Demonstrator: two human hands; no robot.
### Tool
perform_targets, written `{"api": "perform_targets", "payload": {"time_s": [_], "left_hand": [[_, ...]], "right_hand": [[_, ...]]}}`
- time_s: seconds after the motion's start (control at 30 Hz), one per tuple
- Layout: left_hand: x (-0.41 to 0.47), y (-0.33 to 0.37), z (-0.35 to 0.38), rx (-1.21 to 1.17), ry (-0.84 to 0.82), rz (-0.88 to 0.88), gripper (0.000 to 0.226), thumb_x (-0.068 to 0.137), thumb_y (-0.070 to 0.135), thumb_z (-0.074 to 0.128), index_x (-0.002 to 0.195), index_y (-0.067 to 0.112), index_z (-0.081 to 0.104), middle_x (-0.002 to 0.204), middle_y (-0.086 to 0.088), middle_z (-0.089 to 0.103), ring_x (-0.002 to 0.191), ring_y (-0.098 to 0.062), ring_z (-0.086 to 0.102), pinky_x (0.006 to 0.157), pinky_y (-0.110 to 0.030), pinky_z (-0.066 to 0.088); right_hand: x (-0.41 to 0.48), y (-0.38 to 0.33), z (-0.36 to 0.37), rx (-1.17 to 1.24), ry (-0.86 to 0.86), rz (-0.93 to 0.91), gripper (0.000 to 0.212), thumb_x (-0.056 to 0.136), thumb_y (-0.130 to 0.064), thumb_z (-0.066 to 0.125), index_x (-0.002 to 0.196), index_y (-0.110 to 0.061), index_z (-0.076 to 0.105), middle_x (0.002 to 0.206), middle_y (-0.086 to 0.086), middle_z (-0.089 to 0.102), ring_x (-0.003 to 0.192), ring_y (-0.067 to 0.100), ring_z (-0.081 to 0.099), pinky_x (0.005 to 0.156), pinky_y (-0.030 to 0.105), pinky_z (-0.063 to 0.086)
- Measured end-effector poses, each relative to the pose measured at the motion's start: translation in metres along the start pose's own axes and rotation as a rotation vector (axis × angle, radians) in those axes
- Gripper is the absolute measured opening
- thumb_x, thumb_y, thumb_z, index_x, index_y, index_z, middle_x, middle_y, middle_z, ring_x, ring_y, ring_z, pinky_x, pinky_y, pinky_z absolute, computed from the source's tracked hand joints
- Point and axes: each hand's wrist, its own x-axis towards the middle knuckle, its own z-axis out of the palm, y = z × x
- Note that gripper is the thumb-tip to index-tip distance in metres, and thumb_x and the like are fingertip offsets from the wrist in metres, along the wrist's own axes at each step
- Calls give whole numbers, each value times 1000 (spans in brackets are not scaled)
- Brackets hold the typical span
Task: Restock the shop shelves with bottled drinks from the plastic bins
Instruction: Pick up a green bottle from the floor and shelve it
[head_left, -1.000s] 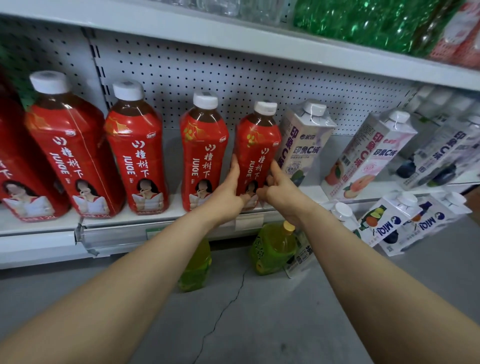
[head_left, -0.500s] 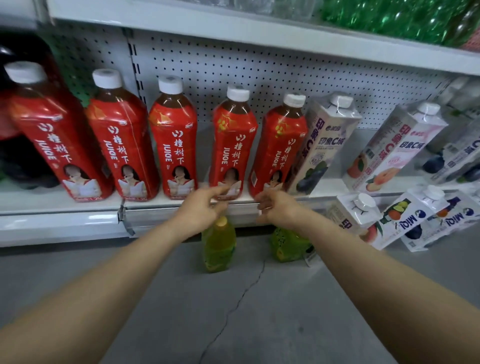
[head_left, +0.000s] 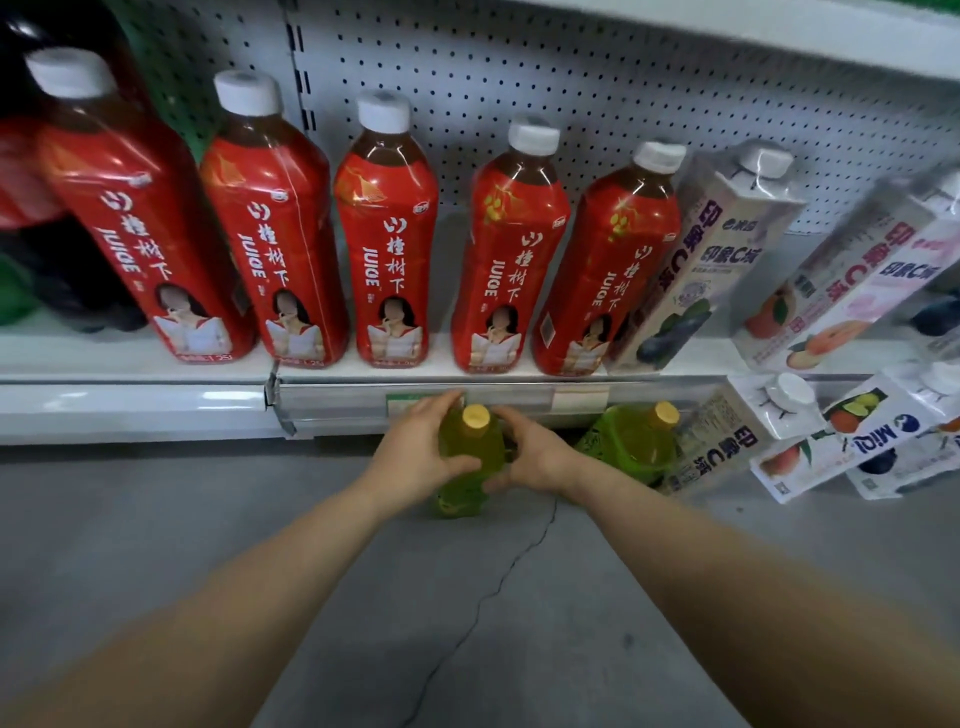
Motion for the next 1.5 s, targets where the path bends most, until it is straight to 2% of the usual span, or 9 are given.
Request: {"api": "perform_targets", "payload": {"time_s": [0.27,0.4,0.5,0.83,0.93,1.07,1.2,1.33,1.5], "left_hand": [[-7,-25,11,-210,54,-126,82,64,32,91,132,19,48,124,6,53,116,-13,55,101,-32,49],[-11,-29,13,-397,-29,-170,72,71,21,87,132,20,48,125,8,56,118,-10,56,102,-26,47],[-14,-32,11,-509,-87,-167,65,76,13,82,133,18,52,131,3,59,121,-10,57,105,-27,47],[-41,-39,17,-392,-139,-136,26,97,25,57,120,38,54,121,10,61,108,7,55,88,-9,49],[-45,-40,23,-414,-169,-151,35,104,30,43,134,47,46,133,12,56,122,-2,51,106,-20,41],[-43,-42,26,-496,-209,-253,45,101,28,41,126,66,44,151,5,42,140,-17,38,119,-42,29],[-48,-43,33,-488,-282,-249,65,88,7,59,141,37,35,142,7,47,137,-15,40,116,-40,34],[-50,-41,37,-425,-326,-178,90,72,10,84,140,33,30,137,7,48,129,-10,47,108,-25,40],[-47,-35,40,-283,-192,-161,88,70,25,88,141,22,37,134,3,54,125,-15,51,109,-33,42]], "right_hand": [[8,2,-7,5,-69,9,97,64,-11,93,142,-22,36,137,-3,51,130,18,49,111,35,41],[2,4,-13,-7,-102,-5,102,67,-1,88,151,-25,34,142,0,49,131,22,50,111,46,45],[1,7,-12,-60,-65,-32,82,74,9,80,144,-18,46,129,3,57,118,25,59,102,40,52],[-9,19,-14,-374,-96,-41,53,70,-27,91,111,-22,58,104,-1,64,92,15,63,72,26,55],[-9,22,-14,-429,-142,-15,54,74,-13,87,118,-22,57,114,2,65,103,22,64,82,32,57],[-10,19,-7,-438,-144,-18,92,73,-12,87,147,-27,35,136,3,54,123,26,54,104,42,48],[-10,23,-7,-364,-133,-19,93,70,-19,91,144,-31,36,141,1,52,127,25,51,109,43,44],[-13,29,-8,-298,-113,-42,97,70,-17,91,147,-33,35,150,0,47,129,25,52,109,47,45],[-8,28,-6,-253,-152,-27,108,68,-10,90,152,-41,29,149,-1,48,135,25,47,113,49,41]]}}
